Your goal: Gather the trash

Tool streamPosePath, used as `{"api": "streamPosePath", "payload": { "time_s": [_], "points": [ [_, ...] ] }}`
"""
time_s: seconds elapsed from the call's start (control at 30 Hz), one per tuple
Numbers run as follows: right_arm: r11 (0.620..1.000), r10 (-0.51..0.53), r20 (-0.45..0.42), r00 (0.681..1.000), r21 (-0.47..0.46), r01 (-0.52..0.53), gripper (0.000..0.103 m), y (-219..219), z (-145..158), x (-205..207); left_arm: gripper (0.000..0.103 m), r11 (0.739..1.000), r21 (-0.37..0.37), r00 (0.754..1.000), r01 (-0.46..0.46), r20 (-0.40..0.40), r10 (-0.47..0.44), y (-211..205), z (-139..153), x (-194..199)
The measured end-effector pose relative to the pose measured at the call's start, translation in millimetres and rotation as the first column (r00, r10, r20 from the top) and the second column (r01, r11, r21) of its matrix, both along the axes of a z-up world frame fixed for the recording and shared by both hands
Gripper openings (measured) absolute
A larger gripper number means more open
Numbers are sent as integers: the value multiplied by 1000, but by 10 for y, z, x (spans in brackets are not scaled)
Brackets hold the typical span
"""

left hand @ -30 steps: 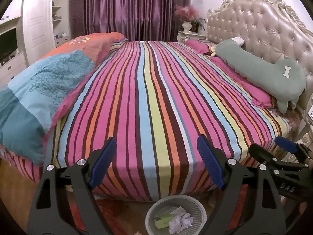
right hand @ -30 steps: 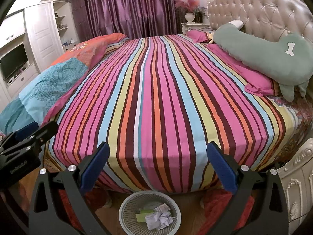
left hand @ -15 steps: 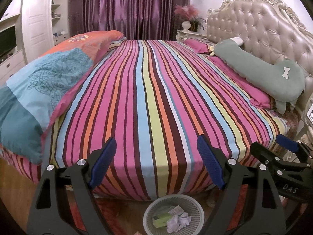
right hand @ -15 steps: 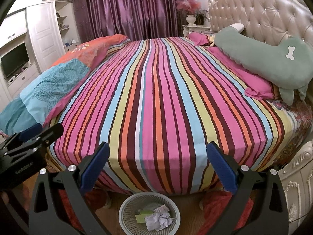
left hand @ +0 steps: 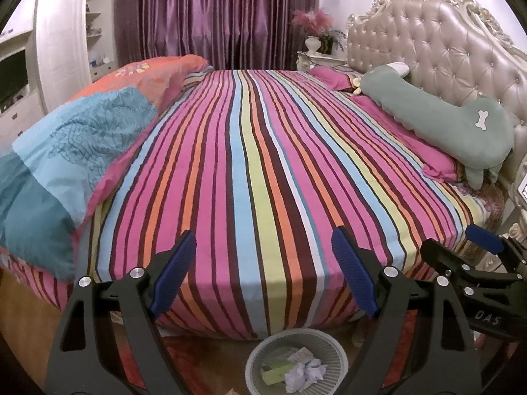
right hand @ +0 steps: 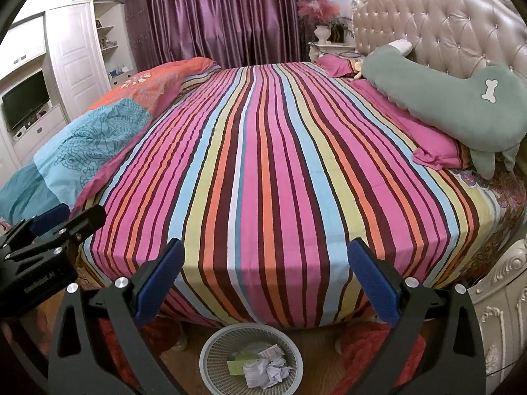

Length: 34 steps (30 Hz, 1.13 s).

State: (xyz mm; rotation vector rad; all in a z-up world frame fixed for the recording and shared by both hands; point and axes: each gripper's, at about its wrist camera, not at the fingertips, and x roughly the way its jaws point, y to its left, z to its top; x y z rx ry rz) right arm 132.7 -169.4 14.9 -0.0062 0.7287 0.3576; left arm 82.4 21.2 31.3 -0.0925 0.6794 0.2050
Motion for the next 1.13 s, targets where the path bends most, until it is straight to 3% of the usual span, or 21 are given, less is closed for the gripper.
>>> {"api": "streamPosePath", "payload": {
  "time_s": [0.13, 0.27, 0.37, 0.83, 1.13],
  "points": [
    [1000, -1, -1, 1000, 0, 1, 95, 3, 4, 11, 82, 1000, -15, 1000, 4, 7, -4, 3, 21, 5],
    [1000, -1, -1, 1000, 1, 1, 95, 1, 4, 13, 82, 1000, 28, 1000, 0, 18, 0, -56, 49, -3],
    [1000, 0, -2, 1000, 1, 0, 95, -1, 4, 13, 90, 999, 35, 999, 16, 31, -17, -88, 70, -15],
    [1000, -1, -7, 1000, 4, 1, 95, 2, -25, 8, 90, 997, 69, 999, -37, 39, 34, -75, 92, -18],
    [1000, -2, -7, 1000, 6, 2, 95, -1, -23, 10, 90, 999, 36, 999, -38, 38, 37, -29, 107, -20]
  ]
}}
